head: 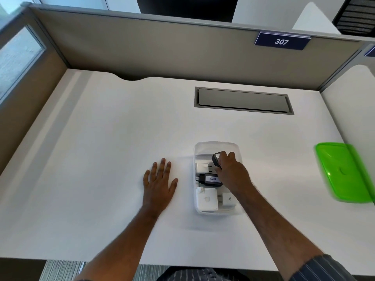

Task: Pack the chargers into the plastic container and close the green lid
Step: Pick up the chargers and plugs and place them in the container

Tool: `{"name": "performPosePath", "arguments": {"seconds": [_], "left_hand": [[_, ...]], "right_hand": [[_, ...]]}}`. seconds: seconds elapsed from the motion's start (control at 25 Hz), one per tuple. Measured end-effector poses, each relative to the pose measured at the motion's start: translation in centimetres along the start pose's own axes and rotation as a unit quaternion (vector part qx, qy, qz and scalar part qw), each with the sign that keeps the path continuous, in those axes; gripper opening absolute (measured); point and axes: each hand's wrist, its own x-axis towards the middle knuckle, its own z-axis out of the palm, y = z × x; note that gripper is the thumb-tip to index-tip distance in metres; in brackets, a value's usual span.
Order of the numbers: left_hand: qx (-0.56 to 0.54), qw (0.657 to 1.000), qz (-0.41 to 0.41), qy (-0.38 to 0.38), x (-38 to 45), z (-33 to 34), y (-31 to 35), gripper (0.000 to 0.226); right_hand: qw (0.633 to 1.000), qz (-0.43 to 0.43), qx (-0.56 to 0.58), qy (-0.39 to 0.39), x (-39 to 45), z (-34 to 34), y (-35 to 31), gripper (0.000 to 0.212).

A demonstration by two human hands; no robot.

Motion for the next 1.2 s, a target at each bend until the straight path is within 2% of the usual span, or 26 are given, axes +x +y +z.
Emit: {"name": "performPosePath", "arguments": {"seconds": [0.24,0.48,0.72,0.84,1.0,1.12,1.2], "left_hand": [[-0.003,1.0,0.006,-0.006,0.1,0.1,-0.1,0.068],[-0.003,1.0,0.002,-0.011,0.1,0.0,-0.2,0.067],[-0.006,1.0,0.002,-0.016,0.0,-0.2,-0.1,0.067],[-0.02,0.999,-0.007,-0.037,0.2,-0.7,0.0,0.068],[-0.042,0.997,-0.026,-0.057,0.6,-1.8,0.5,0.066],[-0.071,0.995,-0.051,-0.044,1.0,-3.0,1.2,0.06],[-0.102,0.993,-0.062,-0.005,1.3,-4.1,2.2,0.053]], "right_hand": [[0.999,0.001,-0.053,0.001,1.0,0.8,-0.1,0.032],[0.999,0.007,-0.026,-0.04,1.9,1.4,-0.2,0.036],[0.998,0.0,-0.039,-0.047,1.8,1.1,-0.2,0.037],[0.999,-0.026,-0.033,-0.013,1.3,0.2,-0.3,0.033],[0.992,-0.1,0.034,0.071,0.0,-0.7,1.1,0.029],[0.981,-0.128,0.111,0.096,-1.0,-0.5,2.8,0.029],[0.971,-0.143,0.145,0.121,-1.6,-0.4,4.2,0.029]]}}
